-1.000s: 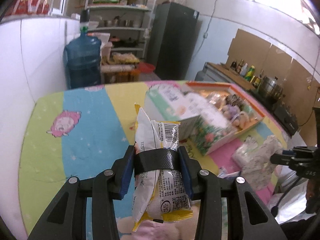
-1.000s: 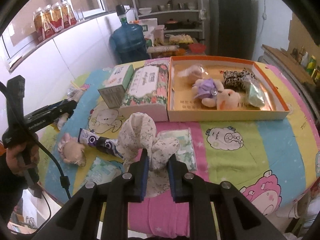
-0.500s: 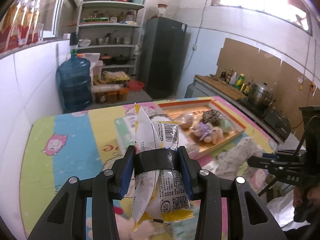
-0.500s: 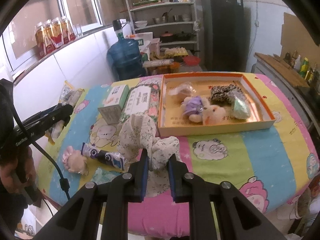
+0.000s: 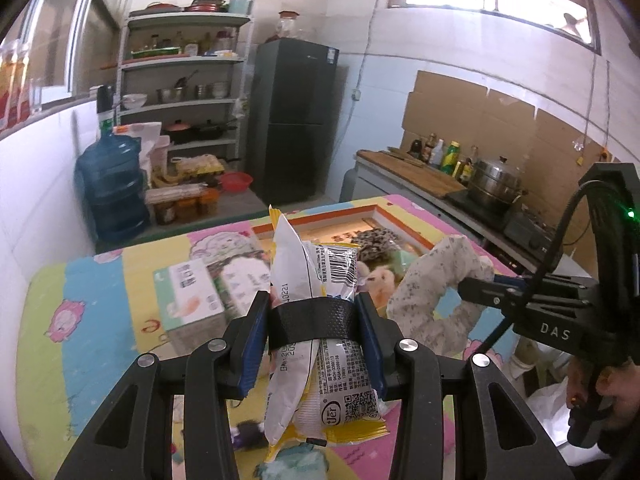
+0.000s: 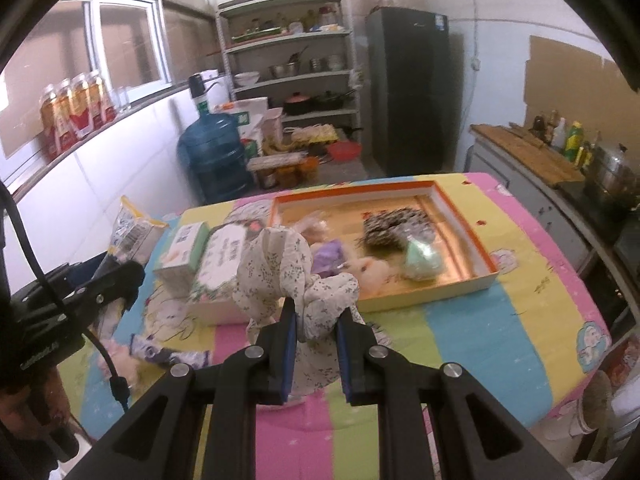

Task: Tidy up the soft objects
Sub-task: 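Carry the snack bag with the left tool while the right tool carries the scrunchie to the box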

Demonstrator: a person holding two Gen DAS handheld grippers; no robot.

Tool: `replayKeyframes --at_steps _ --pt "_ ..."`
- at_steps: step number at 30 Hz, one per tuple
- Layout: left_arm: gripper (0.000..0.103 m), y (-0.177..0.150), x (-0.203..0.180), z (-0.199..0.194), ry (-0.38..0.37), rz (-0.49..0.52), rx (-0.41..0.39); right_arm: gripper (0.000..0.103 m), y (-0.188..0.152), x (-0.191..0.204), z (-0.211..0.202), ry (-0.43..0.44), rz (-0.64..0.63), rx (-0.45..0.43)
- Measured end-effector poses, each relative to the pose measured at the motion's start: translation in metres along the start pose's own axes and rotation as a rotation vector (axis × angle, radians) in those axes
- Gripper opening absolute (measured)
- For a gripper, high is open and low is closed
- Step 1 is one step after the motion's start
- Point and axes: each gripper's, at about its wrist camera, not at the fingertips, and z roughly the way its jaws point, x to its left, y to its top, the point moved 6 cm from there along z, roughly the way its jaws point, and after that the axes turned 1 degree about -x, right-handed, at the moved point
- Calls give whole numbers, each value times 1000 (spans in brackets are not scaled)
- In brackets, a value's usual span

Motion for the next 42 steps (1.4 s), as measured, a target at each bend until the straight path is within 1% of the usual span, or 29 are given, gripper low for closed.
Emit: replayKeyframes --at_steps 3,6,17,30,42 --pt "44 7 -9 9 -10 4 2 19 6 -11 2 -26 1 -5" --pt "44 14 -17 19 -20 9 6 19 10 -19 6 -32 7 -6" --pt "44 31 -36 52 -29 12 12 19 34 -46 24 -20 27 -14" --pt "44 53 -42 101 -1 -28 31 19 59 -78 54 14 45 -7" --pt "44 64 -58 165 37 -46 95 19 84 -121 98 58 82 13"
